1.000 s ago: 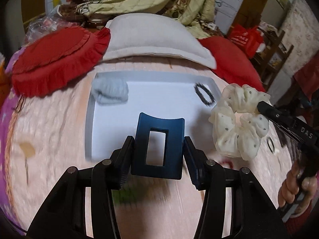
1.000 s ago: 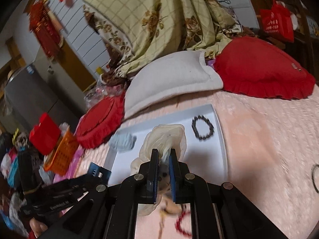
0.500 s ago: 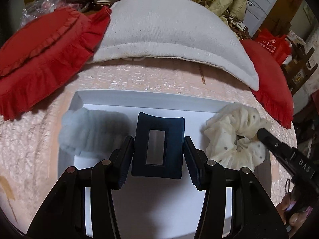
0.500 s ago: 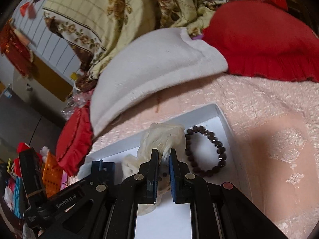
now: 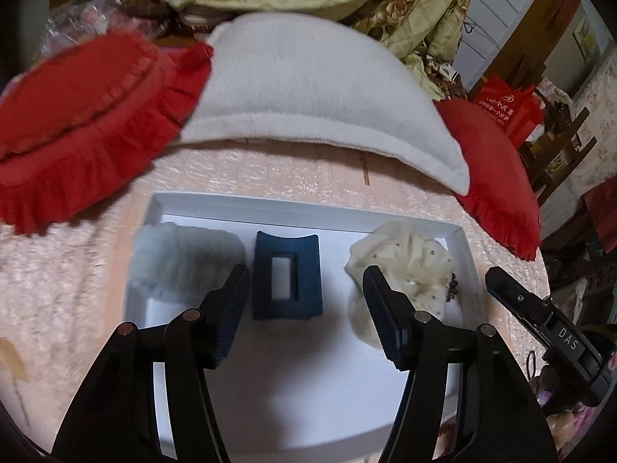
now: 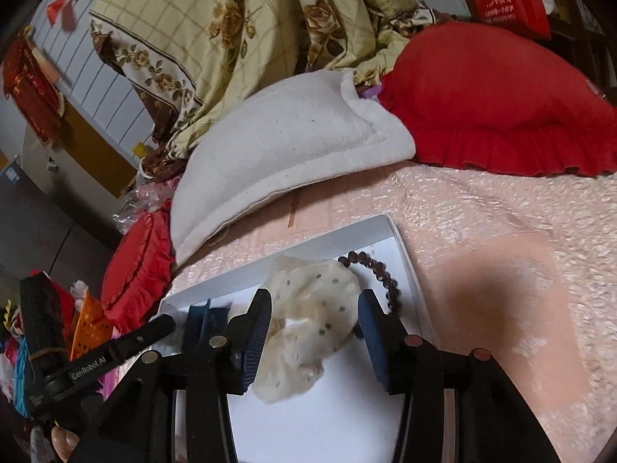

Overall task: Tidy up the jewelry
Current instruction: 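Withdraw both tools from the box toward the remaining bracelets, then grasp silver braided bangle with left tool while right tool grasps red bead bracelet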

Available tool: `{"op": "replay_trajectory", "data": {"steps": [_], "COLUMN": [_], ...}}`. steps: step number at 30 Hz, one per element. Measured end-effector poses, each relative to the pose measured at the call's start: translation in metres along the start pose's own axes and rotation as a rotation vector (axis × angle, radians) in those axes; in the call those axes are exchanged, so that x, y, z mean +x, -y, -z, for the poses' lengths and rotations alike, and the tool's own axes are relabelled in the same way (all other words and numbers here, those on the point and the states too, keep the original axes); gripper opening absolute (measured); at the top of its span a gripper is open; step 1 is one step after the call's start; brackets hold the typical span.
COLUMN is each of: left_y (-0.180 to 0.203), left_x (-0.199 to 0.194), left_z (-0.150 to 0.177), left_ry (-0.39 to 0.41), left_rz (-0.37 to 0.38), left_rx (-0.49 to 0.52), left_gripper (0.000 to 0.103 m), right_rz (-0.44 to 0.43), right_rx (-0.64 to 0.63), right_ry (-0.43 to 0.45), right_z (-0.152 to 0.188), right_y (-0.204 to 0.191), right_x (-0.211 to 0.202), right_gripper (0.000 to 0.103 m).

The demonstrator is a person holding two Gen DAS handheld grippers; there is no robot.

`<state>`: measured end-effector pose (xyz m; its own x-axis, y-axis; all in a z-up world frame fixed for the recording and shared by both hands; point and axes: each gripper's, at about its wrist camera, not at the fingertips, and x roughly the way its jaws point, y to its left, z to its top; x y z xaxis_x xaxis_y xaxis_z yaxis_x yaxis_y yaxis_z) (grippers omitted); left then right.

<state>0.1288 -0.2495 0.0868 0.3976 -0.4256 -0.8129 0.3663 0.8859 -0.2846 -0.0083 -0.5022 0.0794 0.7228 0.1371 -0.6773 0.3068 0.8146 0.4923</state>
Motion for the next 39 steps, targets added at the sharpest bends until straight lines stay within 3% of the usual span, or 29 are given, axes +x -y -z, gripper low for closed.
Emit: {"op": "replay_trajectory", "data": {"steps": [7,12,17,22,27,32,39], "left_y": [-0.004,-0.027,-0.058,-0.086,-0.093,-0.08,-0.068], "left_x": [-0.07,-0.118,-0.138,-0.126,-0.104,-0.084,-0.051], "left_z": [0.035,0.076,0.121,0.164,0.189,0.183,0.163], "left_ry": [0.088,0.142,0.15,0.078,-0.006,-0.031,-0.079], "left_rz": [-0.055,-0.118,-0.192,-0.226,-0.181,-0.159,-0.117], "left_rx": [0.017,0.019,0.001,-0.052,-0.093,-0.058,0.005], "left_gripper": [0.061,0.061,0.061,0.061,0.061,0.061,0.061], "right_rz": [0.011,0.041,0.08,0.093,0.093,0.118,0.12], "right_rx": [-0.015,-0.031,-0.068,-0.078,-0.098,-0.171,-0.158], "right_ry": [-0.006,-0.012,-0.047,-0.091,-0.102,-0.118,-0.141], "right_z": [0.027,0.055,0.095,0.129,0.152,0.161,0.159], "right_y": [0.005,0.019,0.031,0.042,0.042,0.03,0.032], "right_x": [-0.048,-0.082,-0.107,-0.108,-0.102,-0.089,-0.068], "right_gripper": [0.045,0.045,0.045,0.045,0.045,0.045,0.045]}}
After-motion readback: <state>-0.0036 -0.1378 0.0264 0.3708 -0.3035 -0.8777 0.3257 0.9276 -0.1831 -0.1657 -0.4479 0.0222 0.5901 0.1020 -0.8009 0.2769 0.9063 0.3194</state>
